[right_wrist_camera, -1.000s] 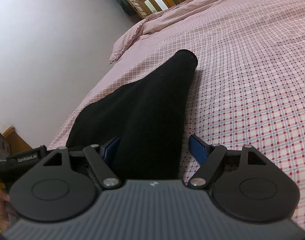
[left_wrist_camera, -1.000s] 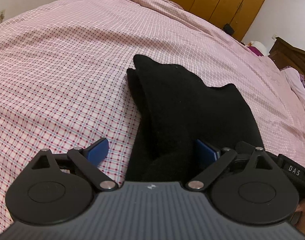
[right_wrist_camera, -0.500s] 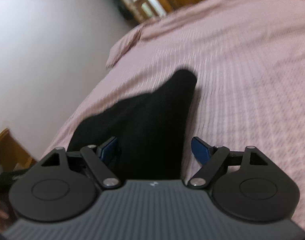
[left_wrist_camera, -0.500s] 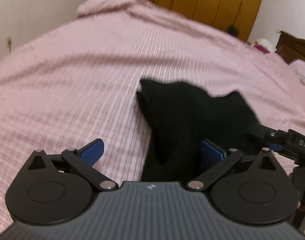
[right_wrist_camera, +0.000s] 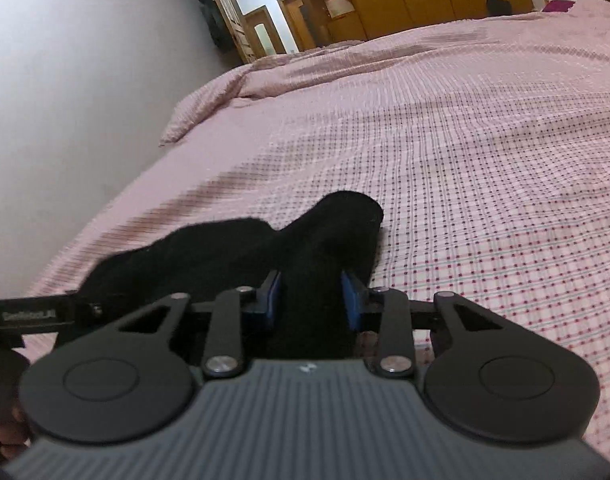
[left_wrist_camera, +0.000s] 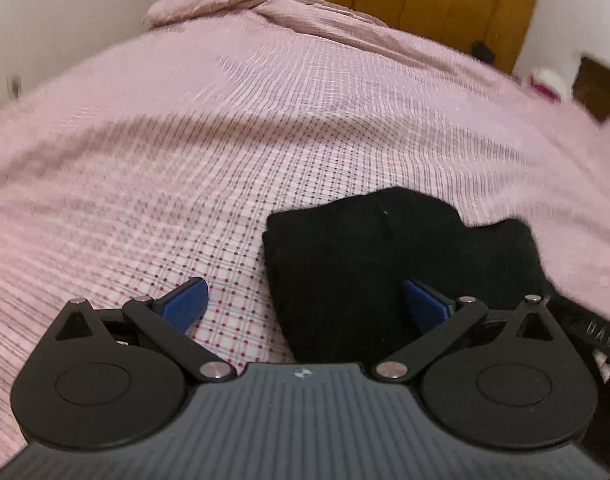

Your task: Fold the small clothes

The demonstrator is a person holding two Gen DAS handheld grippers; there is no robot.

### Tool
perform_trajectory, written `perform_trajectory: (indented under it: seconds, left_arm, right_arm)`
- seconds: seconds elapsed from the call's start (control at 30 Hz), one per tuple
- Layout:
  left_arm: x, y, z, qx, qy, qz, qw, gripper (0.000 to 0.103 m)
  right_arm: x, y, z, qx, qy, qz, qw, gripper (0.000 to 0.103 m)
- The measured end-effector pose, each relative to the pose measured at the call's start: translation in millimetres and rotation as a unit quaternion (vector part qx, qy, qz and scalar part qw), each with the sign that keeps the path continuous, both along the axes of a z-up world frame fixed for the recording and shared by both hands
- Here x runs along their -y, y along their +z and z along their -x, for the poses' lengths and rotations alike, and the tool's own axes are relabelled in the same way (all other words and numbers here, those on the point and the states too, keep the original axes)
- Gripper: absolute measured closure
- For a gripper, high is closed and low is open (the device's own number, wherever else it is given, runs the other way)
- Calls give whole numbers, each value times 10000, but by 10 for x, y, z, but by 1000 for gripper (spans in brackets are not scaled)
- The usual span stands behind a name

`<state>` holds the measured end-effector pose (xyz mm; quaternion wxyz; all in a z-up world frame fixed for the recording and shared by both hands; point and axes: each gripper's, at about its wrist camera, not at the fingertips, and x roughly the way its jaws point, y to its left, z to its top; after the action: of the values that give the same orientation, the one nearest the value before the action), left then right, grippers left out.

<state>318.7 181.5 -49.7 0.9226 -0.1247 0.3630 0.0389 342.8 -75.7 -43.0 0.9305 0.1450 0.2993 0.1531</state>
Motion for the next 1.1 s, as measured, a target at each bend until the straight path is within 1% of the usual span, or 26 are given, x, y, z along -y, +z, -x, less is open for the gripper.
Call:
perform_trajectory:
  seconds: [0.07, 0.13, 0.2, 0.27, 0.33, 0.43, 0.5, 0.6, 0.63, 0.7, 0.73, 0.77, 0.8, 0.83, 0.87, 0.9, 0.97, 1.1]
  left_arm:
    - [-45, 4, 6, -10, -44, 113, 9999, 0]
    - [-68, 42, 46, -5, -125, 192, 9997, 0]
    - [-103, 94, 111, -62, -217, 385, 9990, 0]
    - [-145, 151, 204, -115, -321, 639, 9974, 0]
    - [-158, 192, 317, -124, -486, 806, 9955, 0]
    - [-108, 204, 485, -186, -784, 945, 9923, 0]
    - [-63, 162, 566, -299, -914, 988, 9904, 0]
    - [-3, 27, 605, -434, -921, 914, 9906, 0]
    - [4, -7, 610, -408, -882, 926, 9909, 0]
    - [13, -32, 622, -269, -899, 1111, 9894, 0]
    - [16, -43, 623, -201, -973, 1275, 9869, 5]
    - [11, -65, 618, -144, -1091, 1536, 9820, 21]
    - [3, -92, 607, -164, -1142, 1774, 9773, 25]
    - [-5, -113, 606, -169, -1095, 1906, 9754, 30]
    - [-12, -118, 620, -141, -1048, 1969, 9747, 36]
    - [-23, -117, 637, -113, -1023, 2019, 9740, 38]
    - [-56, -72, 703, -6, -996, 2153, 9715, 44]
    - [-53, 82, 876, 105, -1079, 2232, 9687, 48]
  right_arm:
    - [43, 1, -18, -42, -7, -141, 9999, 64]
    - [113, 28, -25, -113, -12, -314, 9994, 57]
    - [211, 63, -2, -271, -89, -550, 9981, 40]
    - [318, 103, 80, -382, -98, -782, 9962, 34]
    - [423, 122, 176, -455, 29, -845, 9954, 34]
    - [524, 124, 312, -650, 190, -1024, 9924, 34]
    - [570, 86, 368, -843, 298, -1237, 9883, 34]
    - [527, -26, 393, -1117, 492, -1480, 9814, 31]
    - [476, -44, 419, -1061, 586, -1440, 9821, 31]
    - [380, -61, 432, -857, 854, -1294, 9842, 31]
    - [337, -76, 414, -880, 989, -1344, 9820, 31]
    - [314, -82, 399, -919, 1008, -1435, 9802, 33]
    - [299, -76, 378, -947, 1004, -1513, 9788, 43]
    - [294, -68, 363, -977, 970, -1571, 9779, 49]
    - [298, -56, 354, -1001, 918, -1622, 9774, 58]
    - [311, -36, 358, -1018, 892, -1687, 9763, 64]
    - [340, 58, 409, -920, 899, -1726, 9765, 68]
    - [365, 319, 589, -604, 1002, -1741, 9778, 70]
